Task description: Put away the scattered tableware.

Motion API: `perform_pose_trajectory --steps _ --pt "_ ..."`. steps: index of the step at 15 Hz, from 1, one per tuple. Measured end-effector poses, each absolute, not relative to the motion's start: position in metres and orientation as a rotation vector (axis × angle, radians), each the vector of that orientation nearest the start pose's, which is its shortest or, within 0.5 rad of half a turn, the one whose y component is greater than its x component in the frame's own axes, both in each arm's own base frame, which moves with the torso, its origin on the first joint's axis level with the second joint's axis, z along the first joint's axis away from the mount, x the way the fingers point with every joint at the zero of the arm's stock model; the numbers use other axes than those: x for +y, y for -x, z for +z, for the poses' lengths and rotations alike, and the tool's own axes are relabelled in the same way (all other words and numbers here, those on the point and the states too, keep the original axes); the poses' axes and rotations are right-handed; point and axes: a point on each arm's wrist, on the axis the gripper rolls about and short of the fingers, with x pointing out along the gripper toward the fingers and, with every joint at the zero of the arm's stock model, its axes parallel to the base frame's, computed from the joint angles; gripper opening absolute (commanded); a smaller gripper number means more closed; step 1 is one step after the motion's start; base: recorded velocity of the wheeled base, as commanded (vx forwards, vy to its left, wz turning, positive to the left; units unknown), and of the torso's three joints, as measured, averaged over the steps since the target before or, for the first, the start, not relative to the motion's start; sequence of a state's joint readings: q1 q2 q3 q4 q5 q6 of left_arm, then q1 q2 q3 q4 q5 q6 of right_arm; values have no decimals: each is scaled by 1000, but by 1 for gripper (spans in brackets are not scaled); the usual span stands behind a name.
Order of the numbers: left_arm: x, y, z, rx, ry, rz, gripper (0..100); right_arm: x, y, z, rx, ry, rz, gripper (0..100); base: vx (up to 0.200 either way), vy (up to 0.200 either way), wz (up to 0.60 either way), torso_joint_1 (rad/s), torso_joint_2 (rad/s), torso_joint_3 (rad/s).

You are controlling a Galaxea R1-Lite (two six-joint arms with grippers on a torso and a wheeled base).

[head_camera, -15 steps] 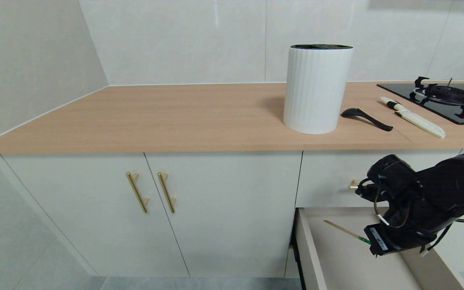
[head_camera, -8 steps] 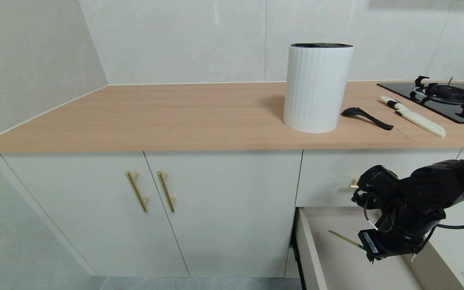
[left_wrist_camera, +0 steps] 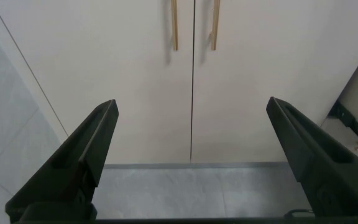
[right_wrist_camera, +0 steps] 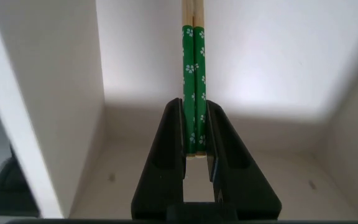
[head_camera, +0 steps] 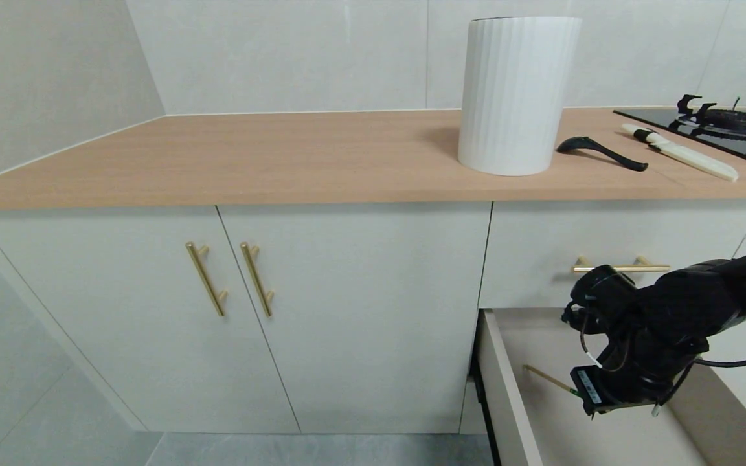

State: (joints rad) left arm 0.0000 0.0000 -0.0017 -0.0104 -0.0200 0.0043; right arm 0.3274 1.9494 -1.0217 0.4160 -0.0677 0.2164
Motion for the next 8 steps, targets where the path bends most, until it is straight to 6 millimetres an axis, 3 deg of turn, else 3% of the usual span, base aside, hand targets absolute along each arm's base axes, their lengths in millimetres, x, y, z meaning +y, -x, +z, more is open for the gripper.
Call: perform_pose_trajectory --steps 4,8 --pt "0 23 77 -13 -5 -20 100 98 -288 82 1297 75 87 0 0 0 0 -1 15 12" --pt "0 23 77 -13 -5 -20 100 103 -302 65 1257 10 27 0 0 0 0 0 0 0"
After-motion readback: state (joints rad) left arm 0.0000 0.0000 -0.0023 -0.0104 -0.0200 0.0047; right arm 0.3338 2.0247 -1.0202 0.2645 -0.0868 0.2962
